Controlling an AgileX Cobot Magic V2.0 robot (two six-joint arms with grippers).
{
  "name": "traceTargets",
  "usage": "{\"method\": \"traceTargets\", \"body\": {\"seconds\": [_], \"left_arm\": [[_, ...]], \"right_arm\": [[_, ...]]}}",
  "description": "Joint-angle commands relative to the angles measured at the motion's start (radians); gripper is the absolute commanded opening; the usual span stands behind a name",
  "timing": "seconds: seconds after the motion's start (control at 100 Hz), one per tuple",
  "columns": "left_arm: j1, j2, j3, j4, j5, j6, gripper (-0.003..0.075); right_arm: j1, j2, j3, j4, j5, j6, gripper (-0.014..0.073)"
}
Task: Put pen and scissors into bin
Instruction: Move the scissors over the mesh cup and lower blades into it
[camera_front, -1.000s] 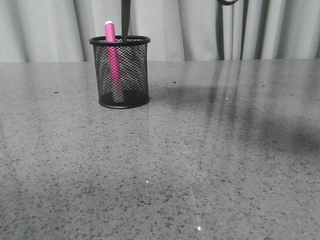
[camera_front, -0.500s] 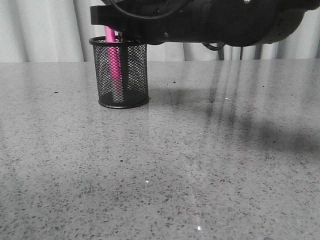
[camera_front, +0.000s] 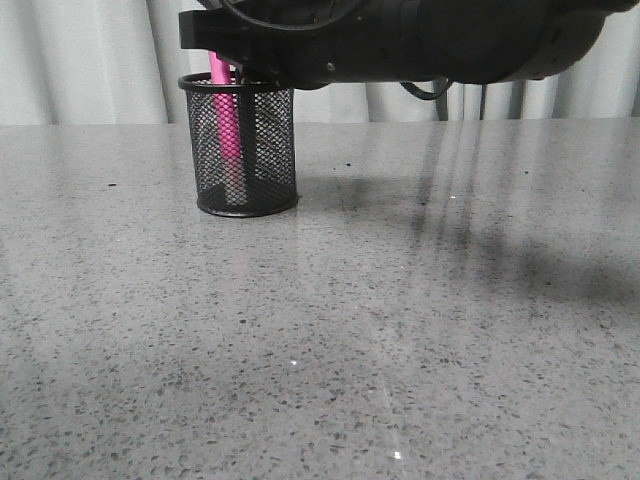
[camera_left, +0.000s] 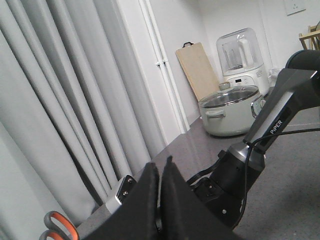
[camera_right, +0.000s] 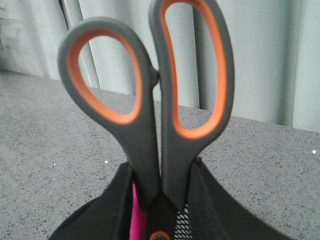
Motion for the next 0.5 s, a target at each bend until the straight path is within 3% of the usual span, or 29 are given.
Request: {"method": "traceTargets", "body": {"seconds": [0.0,0.15,0.37,0.49], "left_arm": [[-0.008,0.007,-0.022,-0.061,-0.019,-0.012,-0.0019],[-0.008,0.007,-0.022,-0.061,-0.019,-0.012,-0.0019],[-0.008,0.007,-0.022,-0.061,-0.017,-0.012,-0.0019],[-0.008,0.007,-0.022,-0.061,-0.017,-0.012,-0.0019]], "right_arm": [[0.003,-0.045,-0.023,-0.014,0.002,0.000,-0.0065],[0.003,-0.045,-0.017,-0.014,0.020,0.000,0.0034],[0.003,-0.045,-0.014,-0.014,0.014,0.000,0.0337],[0.003,-0.045,-0.014,-0.014,0.011,0.000,0.0391]]}}
